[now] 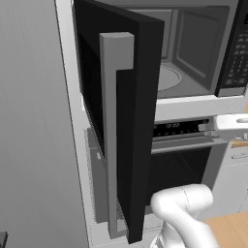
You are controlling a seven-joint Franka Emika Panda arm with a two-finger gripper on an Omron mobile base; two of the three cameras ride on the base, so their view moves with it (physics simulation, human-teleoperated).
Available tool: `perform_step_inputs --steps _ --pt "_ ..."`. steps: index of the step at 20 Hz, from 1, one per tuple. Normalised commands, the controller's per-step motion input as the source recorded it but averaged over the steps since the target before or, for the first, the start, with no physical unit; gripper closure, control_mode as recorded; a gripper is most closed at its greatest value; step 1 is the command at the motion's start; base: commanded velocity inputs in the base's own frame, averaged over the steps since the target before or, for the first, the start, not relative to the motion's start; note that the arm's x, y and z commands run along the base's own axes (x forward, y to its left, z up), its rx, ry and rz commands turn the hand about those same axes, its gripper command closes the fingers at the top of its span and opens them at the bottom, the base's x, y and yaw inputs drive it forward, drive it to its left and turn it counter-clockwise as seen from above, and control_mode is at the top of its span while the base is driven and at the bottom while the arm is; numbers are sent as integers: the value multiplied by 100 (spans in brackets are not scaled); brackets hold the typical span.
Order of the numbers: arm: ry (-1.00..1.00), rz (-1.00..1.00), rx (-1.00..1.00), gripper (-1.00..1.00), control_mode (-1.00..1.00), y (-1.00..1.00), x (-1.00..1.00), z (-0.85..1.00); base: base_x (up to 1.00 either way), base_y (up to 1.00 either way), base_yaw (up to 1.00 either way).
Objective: Open the microwave, place the bowl with waffle inside the microwave, then close the microwave door and turn it on.
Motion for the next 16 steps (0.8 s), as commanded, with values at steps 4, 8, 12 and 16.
perform_step_inputs --steps 4,8,12,16 --pt "28 -47 0 -100 -100 -100 8 -34 0 0 0" --pt "20 -44 0 -100 -100 -100 20 -34 0 0 0" --pt "17 -43 0 -100 -100 -100 26 -34 0 0 0" --pt "11 -39 0 -100 -100 -100 41 -43 0 0 0"
